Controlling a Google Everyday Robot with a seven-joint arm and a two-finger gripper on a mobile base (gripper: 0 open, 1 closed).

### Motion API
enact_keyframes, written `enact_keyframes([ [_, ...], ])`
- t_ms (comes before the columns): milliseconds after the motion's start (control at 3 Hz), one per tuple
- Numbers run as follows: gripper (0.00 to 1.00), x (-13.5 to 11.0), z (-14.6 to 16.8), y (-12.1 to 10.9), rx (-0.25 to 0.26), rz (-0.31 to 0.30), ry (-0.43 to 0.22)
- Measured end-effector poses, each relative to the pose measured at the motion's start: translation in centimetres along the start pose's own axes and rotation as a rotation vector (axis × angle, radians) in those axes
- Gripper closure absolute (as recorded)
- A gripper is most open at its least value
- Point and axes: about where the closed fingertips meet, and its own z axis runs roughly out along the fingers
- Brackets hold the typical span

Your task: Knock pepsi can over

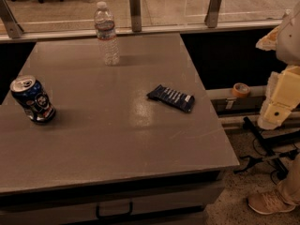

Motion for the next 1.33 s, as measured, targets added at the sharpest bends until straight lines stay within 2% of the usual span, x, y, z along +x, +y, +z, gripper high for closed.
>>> enact_keyframes([
  [333,0.0,0.0,0.0,0.0,0.0,0.0,0.0],
  [667,0.0,-2.8,0.5,0.5,-0.026,-0.026,-0.103],
  [1000,0.0,-9.6,2.3,1.8,-0.083,-0.113,-0.31],
  [1333,0.0,-17.4,3.8,4.0,-0.142,-0.169,-0.56],
])
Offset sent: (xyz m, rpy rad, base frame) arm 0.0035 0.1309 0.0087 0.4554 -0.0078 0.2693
